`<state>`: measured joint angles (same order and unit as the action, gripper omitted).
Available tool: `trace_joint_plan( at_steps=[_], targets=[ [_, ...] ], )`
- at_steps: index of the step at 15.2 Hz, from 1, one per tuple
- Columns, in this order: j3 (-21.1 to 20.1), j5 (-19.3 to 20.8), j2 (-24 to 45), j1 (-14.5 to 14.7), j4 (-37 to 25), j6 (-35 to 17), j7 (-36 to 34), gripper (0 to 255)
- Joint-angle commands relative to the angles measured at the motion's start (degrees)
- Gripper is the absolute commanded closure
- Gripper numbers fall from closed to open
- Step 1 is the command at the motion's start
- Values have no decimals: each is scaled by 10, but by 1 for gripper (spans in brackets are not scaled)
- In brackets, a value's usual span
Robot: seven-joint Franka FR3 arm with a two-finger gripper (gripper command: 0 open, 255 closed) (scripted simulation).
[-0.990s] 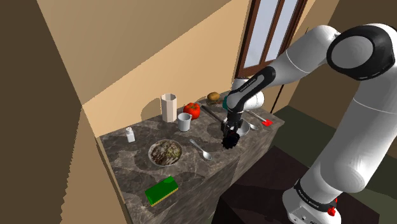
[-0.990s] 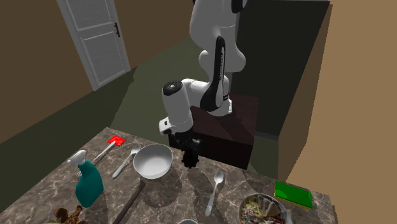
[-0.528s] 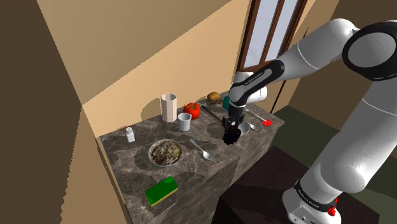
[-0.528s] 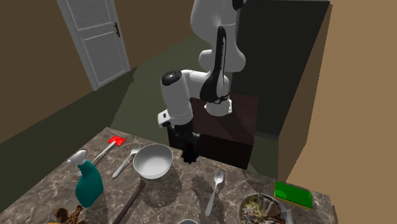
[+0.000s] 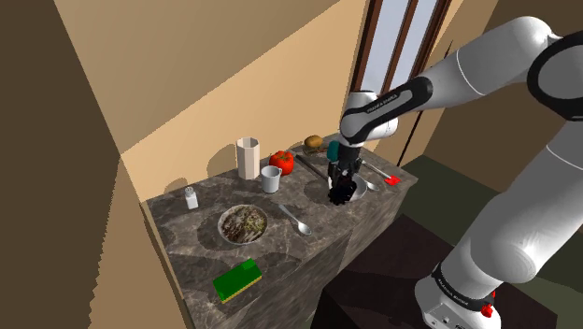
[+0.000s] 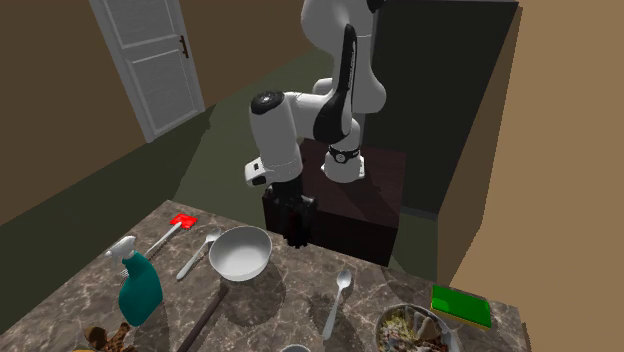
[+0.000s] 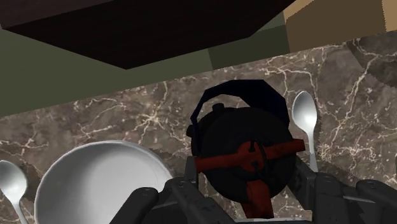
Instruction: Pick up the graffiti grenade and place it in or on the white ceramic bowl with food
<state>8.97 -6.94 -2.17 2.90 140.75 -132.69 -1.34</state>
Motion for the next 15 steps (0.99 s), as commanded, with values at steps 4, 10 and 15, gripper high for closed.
trace_joint_plan(
  at_steps=[4, 10, 15],
  targets=[
    [0, 11, -31, -1, -11, 42, -10, 255],
    [-1, 19, -59, -2, -29, 86, -19, 255],
    [-38, 1, -19, 32, -80, 91, -79, 255]
  ],
)
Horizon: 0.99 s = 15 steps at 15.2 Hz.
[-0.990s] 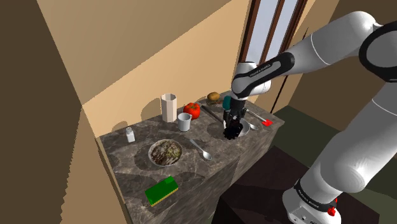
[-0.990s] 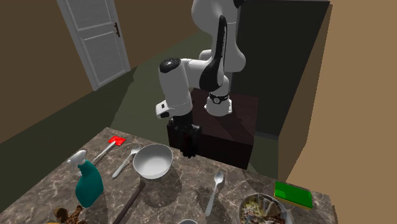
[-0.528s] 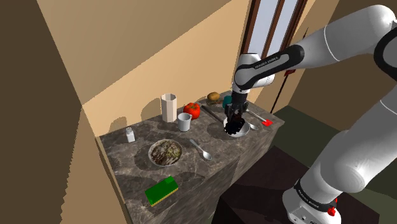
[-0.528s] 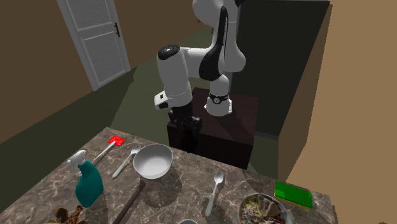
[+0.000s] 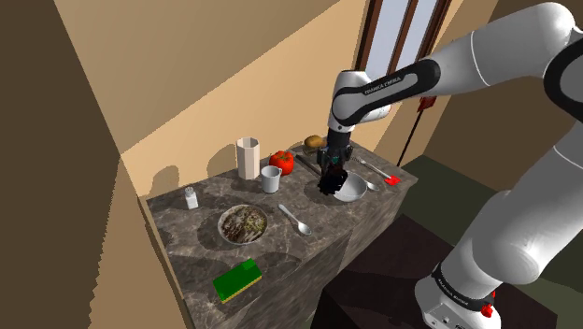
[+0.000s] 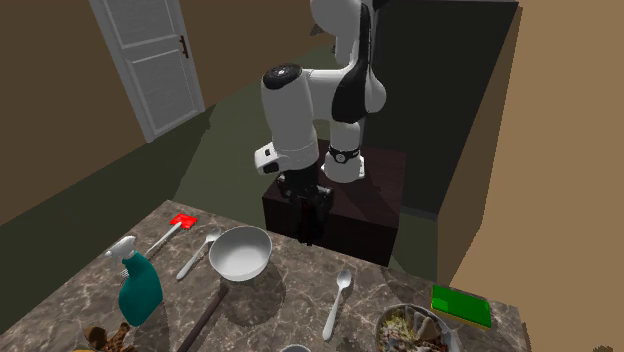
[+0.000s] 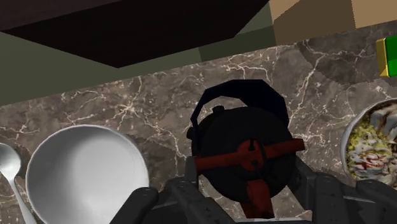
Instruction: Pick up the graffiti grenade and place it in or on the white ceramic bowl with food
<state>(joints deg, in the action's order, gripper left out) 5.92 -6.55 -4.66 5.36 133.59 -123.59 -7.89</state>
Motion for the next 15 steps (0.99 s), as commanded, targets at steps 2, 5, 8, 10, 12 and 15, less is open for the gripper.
trace_joint_plan(
  at_steps=[2, 5, 8, 10, 12, 15],
  targets=[
    [-21, -8, 25, 20, -33, 4, -37, 255],
    [-40, -13, 57, 38, -75, 10, -72, 255],
    [-57, -15, 91, 55, -122, 19, -106, 255],
    [-66, -15, 116, 67, -157, 27, -128, 255],
    [-75, -14, 142, 78, -195, 36, -150, 255],
    [-87, -10, 185, 96, -257, 52, -183, 255]
  ],
)
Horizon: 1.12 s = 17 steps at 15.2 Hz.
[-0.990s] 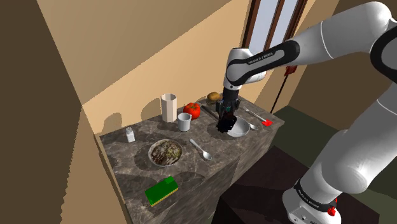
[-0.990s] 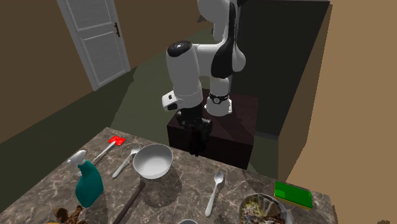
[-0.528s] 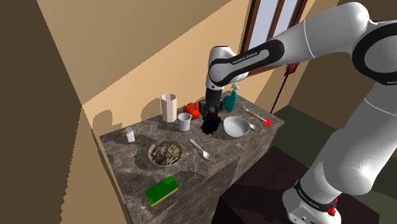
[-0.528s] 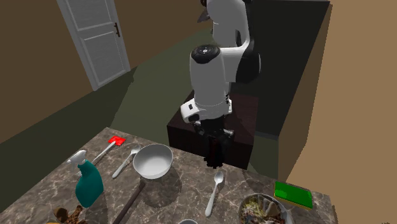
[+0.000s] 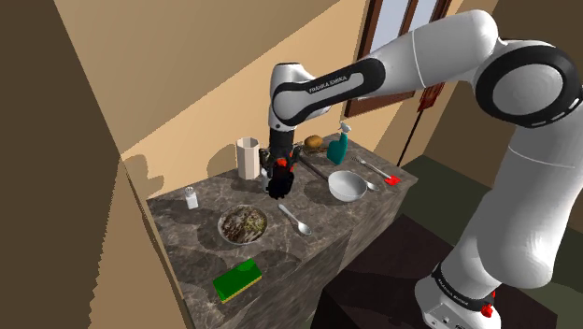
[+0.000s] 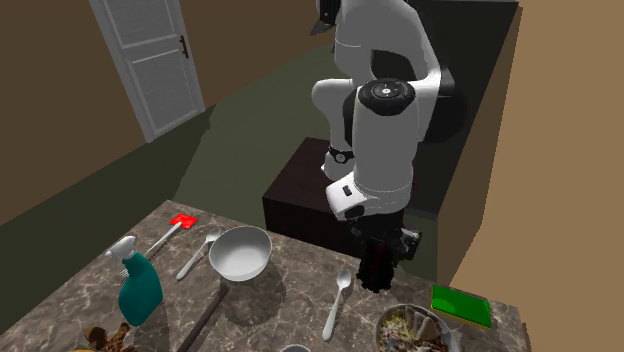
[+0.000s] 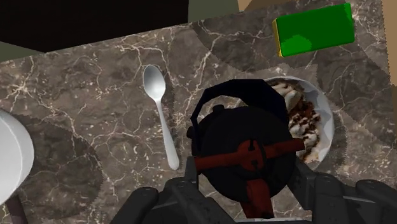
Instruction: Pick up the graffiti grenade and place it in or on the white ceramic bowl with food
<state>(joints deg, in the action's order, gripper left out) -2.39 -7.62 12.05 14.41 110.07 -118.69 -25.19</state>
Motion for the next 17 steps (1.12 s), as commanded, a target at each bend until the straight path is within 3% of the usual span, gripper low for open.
trace_joint_plan(
  at_steps=[1, 9, 17],
  targets=[
    [-7, 3, 32, 11, -44, 9, -20, 255],
    [-25, 20, 169, 60, -259, 78, -98, 255],
    [-24, 20, 189, 60, -228, 27, -92, 255]
  ],
)
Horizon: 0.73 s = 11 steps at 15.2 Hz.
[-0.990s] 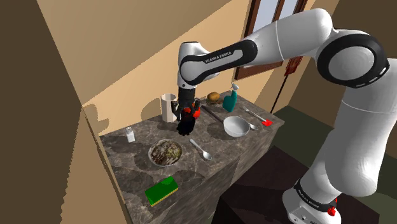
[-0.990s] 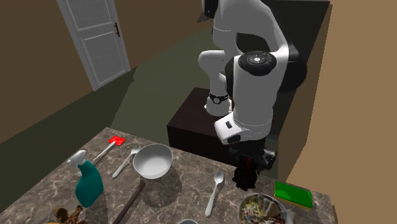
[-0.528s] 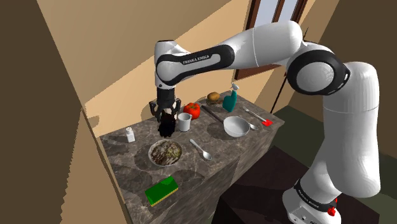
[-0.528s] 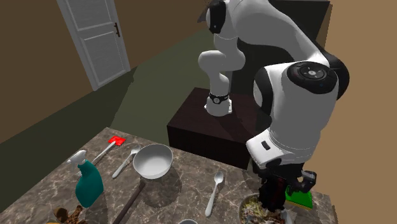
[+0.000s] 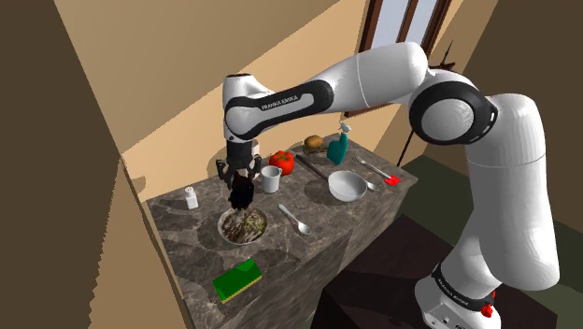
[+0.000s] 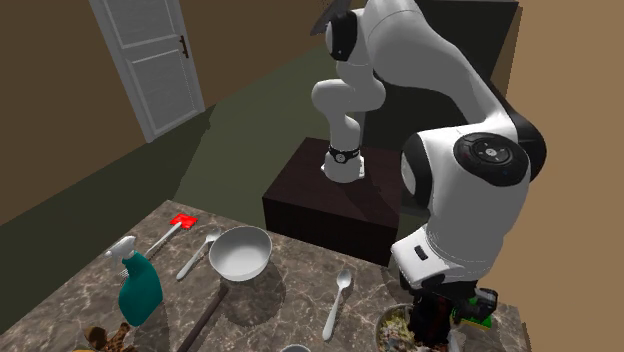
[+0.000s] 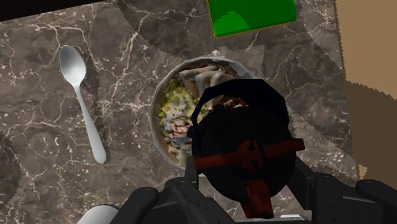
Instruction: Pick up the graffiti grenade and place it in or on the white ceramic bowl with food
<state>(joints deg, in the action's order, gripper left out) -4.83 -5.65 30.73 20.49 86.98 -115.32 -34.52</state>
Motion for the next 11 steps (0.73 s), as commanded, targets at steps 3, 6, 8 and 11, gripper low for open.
trace_joint_plan(
  at_steps=[3, 6, 8, 11],
  targets=[
    [0, 0, 12, 0, 12, -24, 3, 255],
    [0, -1, 22, 0, 20, -42, 5, 255],
    [0, -1, 29, 0, 25, -54, 6, 255],
    [1, -1, 38, 1, 29, -67, 8, 255]
  ],
)
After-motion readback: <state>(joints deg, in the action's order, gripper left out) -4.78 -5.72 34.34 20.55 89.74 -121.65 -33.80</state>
